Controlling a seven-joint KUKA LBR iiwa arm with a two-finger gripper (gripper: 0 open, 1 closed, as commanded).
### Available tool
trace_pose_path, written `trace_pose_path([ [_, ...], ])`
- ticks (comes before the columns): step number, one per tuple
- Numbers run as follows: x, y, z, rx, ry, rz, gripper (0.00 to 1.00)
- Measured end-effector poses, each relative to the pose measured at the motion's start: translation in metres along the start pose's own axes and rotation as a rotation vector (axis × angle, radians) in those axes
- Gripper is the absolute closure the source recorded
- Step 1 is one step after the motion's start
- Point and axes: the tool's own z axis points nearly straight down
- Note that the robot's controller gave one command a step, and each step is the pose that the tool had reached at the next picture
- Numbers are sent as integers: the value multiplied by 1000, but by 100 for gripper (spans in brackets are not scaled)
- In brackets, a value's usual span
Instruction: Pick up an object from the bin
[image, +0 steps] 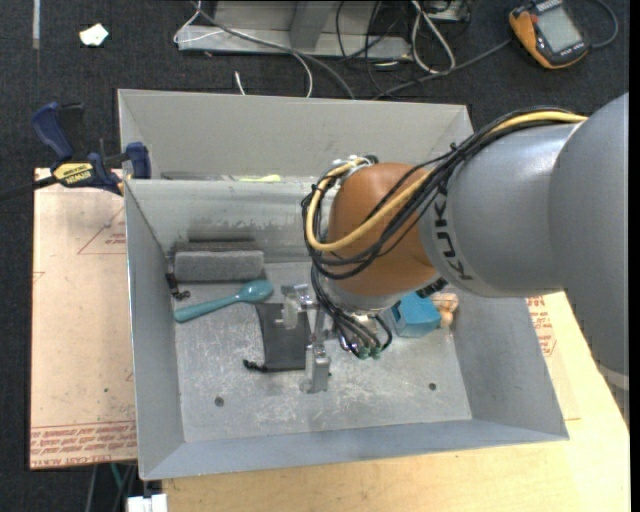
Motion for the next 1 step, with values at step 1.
trace_pose_path([
  [1,-2,-14,21,-1,4,38,0],
])
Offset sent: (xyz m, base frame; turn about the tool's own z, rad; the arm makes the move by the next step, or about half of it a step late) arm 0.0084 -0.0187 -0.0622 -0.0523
